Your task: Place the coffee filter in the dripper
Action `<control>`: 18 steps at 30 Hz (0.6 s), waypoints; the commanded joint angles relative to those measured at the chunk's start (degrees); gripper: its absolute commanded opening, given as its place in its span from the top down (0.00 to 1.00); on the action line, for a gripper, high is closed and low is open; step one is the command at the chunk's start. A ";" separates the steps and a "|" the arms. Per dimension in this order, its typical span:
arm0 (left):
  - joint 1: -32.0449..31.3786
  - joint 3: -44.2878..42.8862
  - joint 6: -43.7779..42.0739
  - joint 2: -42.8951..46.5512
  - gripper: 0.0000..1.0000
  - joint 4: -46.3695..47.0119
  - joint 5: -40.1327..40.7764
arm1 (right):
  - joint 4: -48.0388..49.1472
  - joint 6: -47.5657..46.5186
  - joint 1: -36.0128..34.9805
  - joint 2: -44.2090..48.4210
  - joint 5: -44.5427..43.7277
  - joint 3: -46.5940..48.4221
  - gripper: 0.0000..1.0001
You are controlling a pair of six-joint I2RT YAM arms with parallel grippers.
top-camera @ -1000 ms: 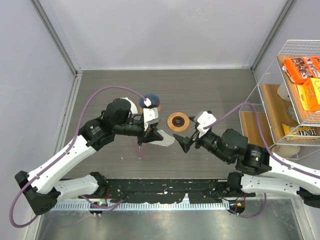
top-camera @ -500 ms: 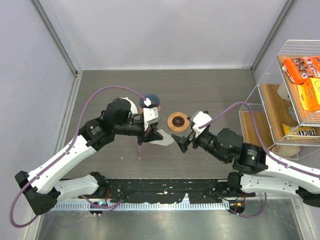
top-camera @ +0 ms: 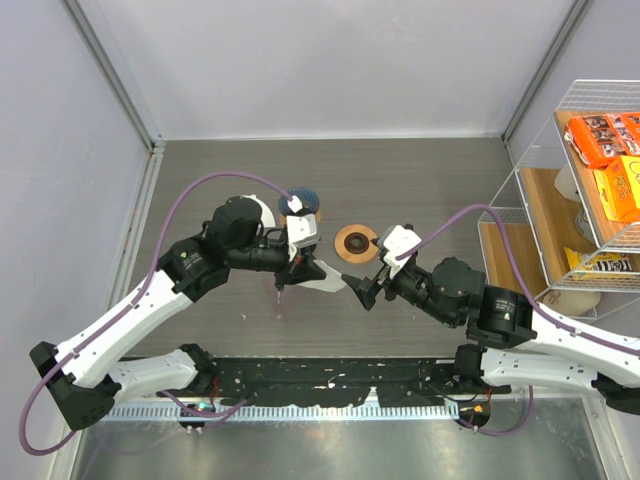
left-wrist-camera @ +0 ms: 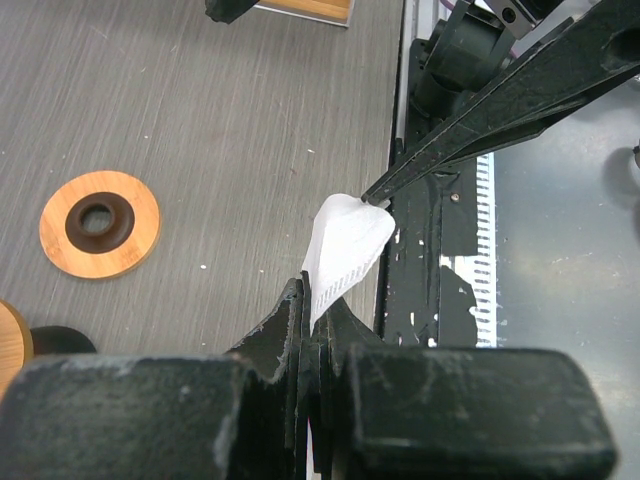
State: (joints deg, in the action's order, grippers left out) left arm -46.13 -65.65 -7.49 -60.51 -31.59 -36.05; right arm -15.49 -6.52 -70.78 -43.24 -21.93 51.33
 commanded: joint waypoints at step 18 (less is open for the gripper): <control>0.07 -1.41 0.89 0.83 1.00 1.18 -2.00 | 1.60 1.52 -0.14 0.27 -0.92 0.35 0.05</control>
State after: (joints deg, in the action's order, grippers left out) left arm -46.13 -65.65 -6.46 -60.49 -31.59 -35.86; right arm -16.34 -4.60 -70.76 -42.15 -21.98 51.13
